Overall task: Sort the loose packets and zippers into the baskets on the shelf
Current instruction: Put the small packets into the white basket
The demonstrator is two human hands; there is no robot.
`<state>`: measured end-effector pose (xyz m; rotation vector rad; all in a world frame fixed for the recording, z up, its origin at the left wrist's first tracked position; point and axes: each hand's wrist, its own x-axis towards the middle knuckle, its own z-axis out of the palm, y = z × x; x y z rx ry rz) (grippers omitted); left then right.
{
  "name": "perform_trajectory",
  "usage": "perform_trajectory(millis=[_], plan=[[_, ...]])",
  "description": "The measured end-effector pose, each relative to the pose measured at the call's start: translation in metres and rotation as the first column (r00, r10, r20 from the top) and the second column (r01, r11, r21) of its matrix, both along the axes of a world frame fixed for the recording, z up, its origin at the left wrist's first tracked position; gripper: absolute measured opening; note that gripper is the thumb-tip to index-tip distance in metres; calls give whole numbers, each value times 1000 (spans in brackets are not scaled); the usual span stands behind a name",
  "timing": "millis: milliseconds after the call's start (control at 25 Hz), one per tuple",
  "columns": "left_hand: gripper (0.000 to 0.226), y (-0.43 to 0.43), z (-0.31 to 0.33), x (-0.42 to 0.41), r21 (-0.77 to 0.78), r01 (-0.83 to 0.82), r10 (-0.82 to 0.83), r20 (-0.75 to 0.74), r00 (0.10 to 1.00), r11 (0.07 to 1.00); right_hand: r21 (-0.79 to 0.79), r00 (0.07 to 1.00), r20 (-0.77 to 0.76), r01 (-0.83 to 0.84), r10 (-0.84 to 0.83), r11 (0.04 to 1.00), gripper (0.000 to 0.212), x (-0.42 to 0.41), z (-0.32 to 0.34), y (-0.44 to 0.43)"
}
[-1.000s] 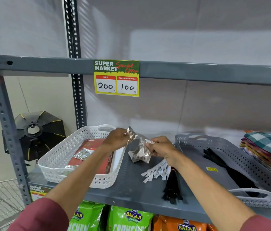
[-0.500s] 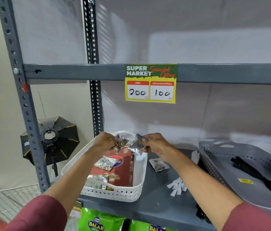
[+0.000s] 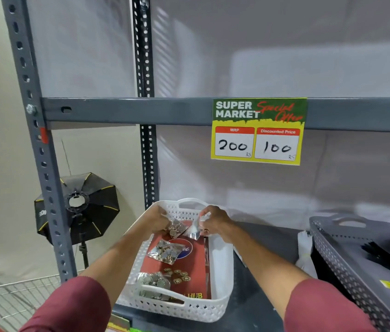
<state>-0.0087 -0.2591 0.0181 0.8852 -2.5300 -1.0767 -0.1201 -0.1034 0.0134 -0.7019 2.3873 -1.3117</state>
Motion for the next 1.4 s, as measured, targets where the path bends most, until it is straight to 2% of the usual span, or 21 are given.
perform_trajectory(millis=[40, 120, 200, 280, 400, 520, 600, 720, 800, 840, 920, 1000, 1040, 1080, 1240, 1320, 1400], plan=[[19, -3, -4, -2, -32, -5, 5, -10, 1000, 999, 9, 1000, -30, 4, -4, 1000, 35, -2, -2, -1], [36, -6, -6, -3, -116, -7, 9, 17, 1000, 993, 14, 982, -188, 24, -21, 1000, 38, -5, 0, -3], [40, -6, -8, -3, -177, 29, -20, 52, 998, 984, -15, 923, -383, 20, -24, 1000, 28, -2, 2, -5], [42, -4, -8, -2, -205, 44, -28, 83, 996, 978, 94, 864, -492, -68, 106, 993, 11, 7, 0, -6], [41, 2, -4, 2, -349, 53, -16, 106, 994, 936, 394, 783, -485, -202, 390, 896, 15, 18, -13, -2], [40, 7, -3, 4, -424, 62, -5, 134, 991, 904, 468, 750, -484, -214, 451, 857, 29, 21, -11, 3], [39, 9, -4, 5, -393, 84, -25, 151, 988, 916, 420, 776, -475, -214, 415, 882, 35, 19, 2, 13], [43, 7, 1, 10, -394, 108, -80, 87, 993, 913, 140, 837, -526, -93, 153, 986, 37, 3, 26, 48], [44, 5, 8, 15, -407, 90, -85, 32, 996, 909, 54, 847, -532, 22, 10, 998, 34, -12, 34, 77], [41, 4, 10, 17, -400, 85, -88, 9, 996, 913, 83, 853, -521, 72, -18, 994, 32, -20, 34, 91], [34, 6, 14, 22, -391, 81, -98, -24, 995, 917, 294, 886, -461, 108, 42, 950, 30, -29, 25, 113], [26, 16, 15, 27, -366, 90, -116, -49, 992, 926, 571, 911, -370, 67, 184, 818, 51, -28, 7, 126], [23, 23, 15, 29, -354, 100, -129, -60, 990, 930, 653, 913, -338, 53, 228, 756, 56, -25, -3, 129], [20, 30, 15, 30, -342, 107, -141, -76, 987, 934, 669, 913, -333, 53, 235, 742, 52, -24, -12, 129], [15, 62, 17, 32, -219, 134, -175, -178, 968, 966, 448, 959, -263, 20, 110, 894, 17, -18, -30, 132], [13, 75, 20, 29, -197, 161, -204, -224, 953, 967, 211, 979, -204, 46, -2, 976, 22, -15, -24, 139], [10, 88, 24, 24, -97, 206, -225, -275, 935, 974, -32, 942, -302, 144, -147, 989, 26, -10, -8, 145]])
